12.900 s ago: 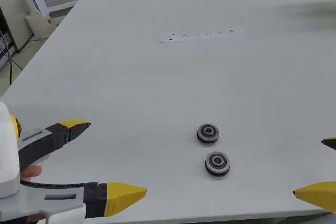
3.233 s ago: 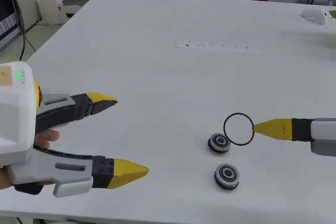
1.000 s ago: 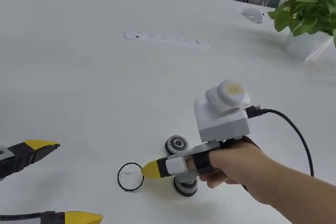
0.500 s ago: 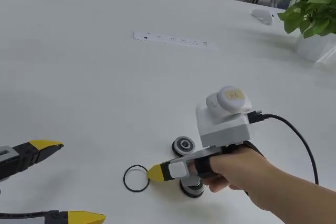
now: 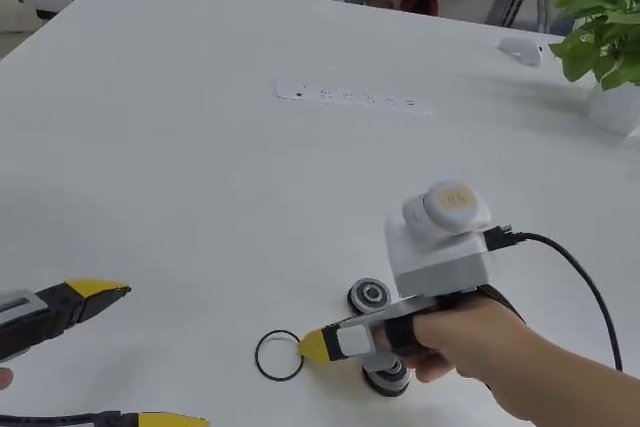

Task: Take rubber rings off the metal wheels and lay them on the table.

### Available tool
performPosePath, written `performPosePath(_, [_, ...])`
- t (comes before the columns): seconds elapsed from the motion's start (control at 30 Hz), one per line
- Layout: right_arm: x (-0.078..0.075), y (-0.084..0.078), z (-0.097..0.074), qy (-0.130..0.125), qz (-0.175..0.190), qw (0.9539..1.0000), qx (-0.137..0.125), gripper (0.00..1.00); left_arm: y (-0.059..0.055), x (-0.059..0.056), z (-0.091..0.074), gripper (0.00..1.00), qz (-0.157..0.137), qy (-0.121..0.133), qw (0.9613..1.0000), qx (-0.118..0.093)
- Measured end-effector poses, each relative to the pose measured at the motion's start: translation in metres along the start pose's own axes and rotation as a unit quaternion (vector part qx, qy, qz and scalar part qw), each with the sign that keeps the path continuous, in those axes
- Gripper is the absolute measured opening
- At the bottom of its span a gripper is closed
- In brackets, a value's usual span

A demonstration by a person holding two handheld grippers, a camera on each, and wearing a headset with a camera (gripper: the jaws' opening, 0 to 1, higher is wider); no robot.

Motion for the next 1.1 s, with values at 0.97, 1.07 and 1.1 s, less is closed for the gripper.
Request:
performPosePath(0.97, [0.011, 0.006, -0.046, 0.016, -0.069, 0.9974, 0.017, 0.13, 0.017, -0.005, -0.028, 0.80, 0.031, 0.044, 0.9985, 0.002])
performPosePath(1.07, [0.017, 0.009, -0.055, 0.027, -0.084, 0.9961, 0.009, 0.14, 0.021, -0.009, -0.029, 0.80, 0.033, 0.050, 0.9982, 0.000])
performPosePath(1.1, [0.019, 0.010, -0.059, 0.030, -0.088, 0.9956, 0.004, 0.14, 0.022, -0.010, -0.029, 0.80, 0.033, 0.052, 0.9981, 0.000])
Point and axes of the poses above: the centre of the closed fingertips' face, and the gripper's own axes: z roughly forward along the fingers, x roughly to its left, y roughly out of its top, the point moved 9 cm from there along -z, roughly backward along the fingers, and after that the axes turned 11 degrees about y, right-handed, at the moved point
